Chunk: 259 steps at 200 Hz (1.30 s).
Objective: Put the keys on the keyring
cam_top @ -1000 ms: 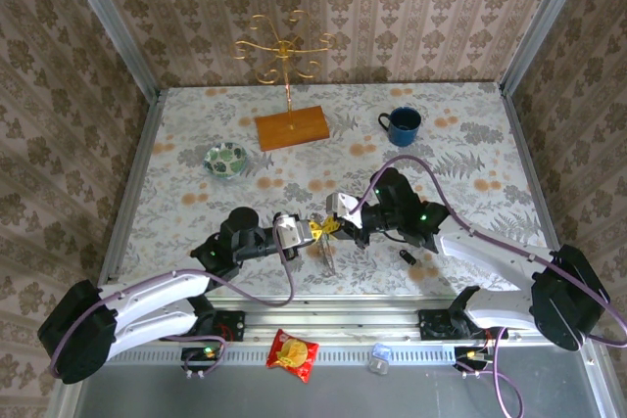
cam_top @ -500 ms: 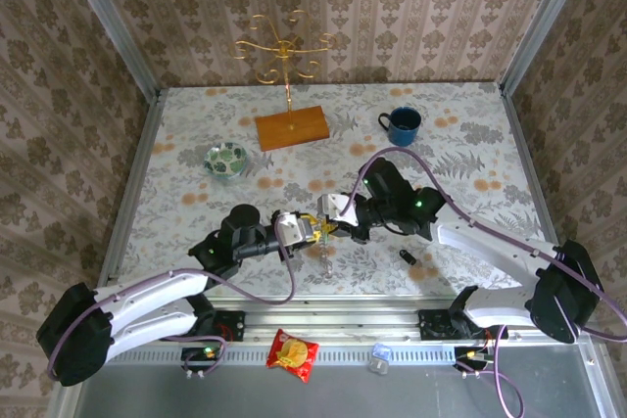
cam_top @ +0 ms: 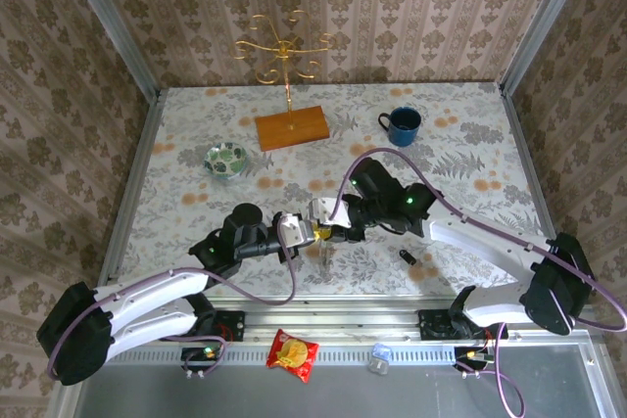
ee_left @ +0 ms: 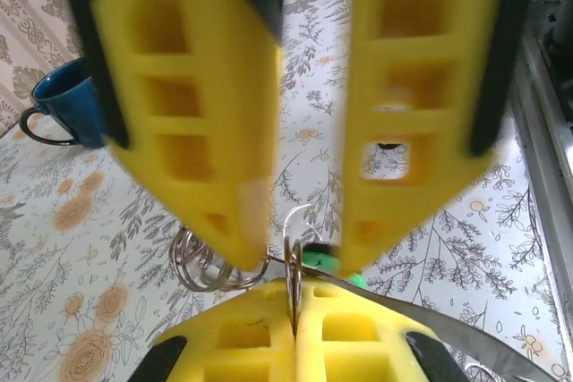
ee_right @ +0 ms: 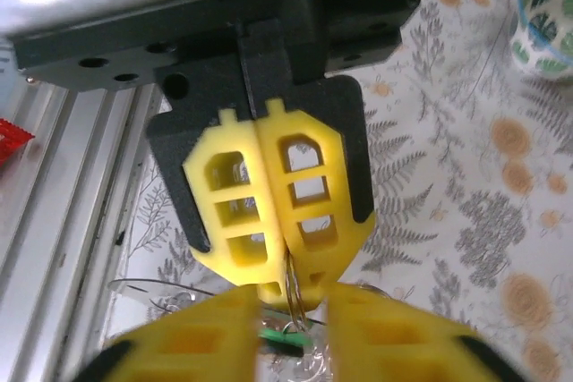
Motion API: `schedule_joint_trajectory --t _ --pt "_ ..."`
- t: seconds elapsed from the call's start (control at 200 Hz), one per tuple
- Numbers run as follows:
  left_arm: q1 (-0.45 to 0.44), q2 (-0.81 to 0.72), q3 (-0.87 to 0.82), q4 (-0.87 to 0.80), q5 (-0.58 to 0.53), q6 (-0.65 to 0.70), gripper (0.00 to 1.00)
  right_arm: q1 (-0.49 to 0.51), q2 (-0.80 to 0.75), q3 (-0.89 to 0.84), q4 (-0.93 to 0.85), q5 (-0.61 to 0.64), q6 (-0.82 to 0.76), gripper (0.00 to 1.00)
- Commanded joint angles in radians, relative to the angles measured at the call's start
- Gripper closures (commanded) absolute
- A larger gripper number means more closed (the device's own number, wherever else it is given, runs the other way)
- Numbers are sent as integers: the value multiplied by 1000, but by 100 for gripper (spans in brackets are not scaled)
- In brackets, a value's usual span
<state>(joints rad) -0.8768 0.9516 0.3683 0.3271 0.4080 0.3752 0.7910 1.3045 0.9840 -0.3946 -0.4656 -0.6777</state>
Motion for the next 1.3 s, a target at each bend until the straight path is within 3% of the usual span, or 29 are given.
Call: schedule_joint_trajectory --t 0.0,0.115,0.485,0.84,1.155,1.29 --pt "-3 -10 24 52 18 -6 100 -51 -103 -100 154 -98 152 58" --pt "0 -13 4 93 26 -19 100 -88 -188 -247 327 -105 259 48" --pt "1 -24 -21 144 51 -48 100 -88 -129 -316 435 -63 331 54" --pt "3 -27 -29 166 49 -55 100 -88 -52 -351 514 -179 388 50" --pt "3 -29 -29 172 45 -52 100 -87 -19 -355 569 -208 408 71" --pt "3 -30 -29 172 38 -49 100 -88 -28 -349 550 -210 403 90"
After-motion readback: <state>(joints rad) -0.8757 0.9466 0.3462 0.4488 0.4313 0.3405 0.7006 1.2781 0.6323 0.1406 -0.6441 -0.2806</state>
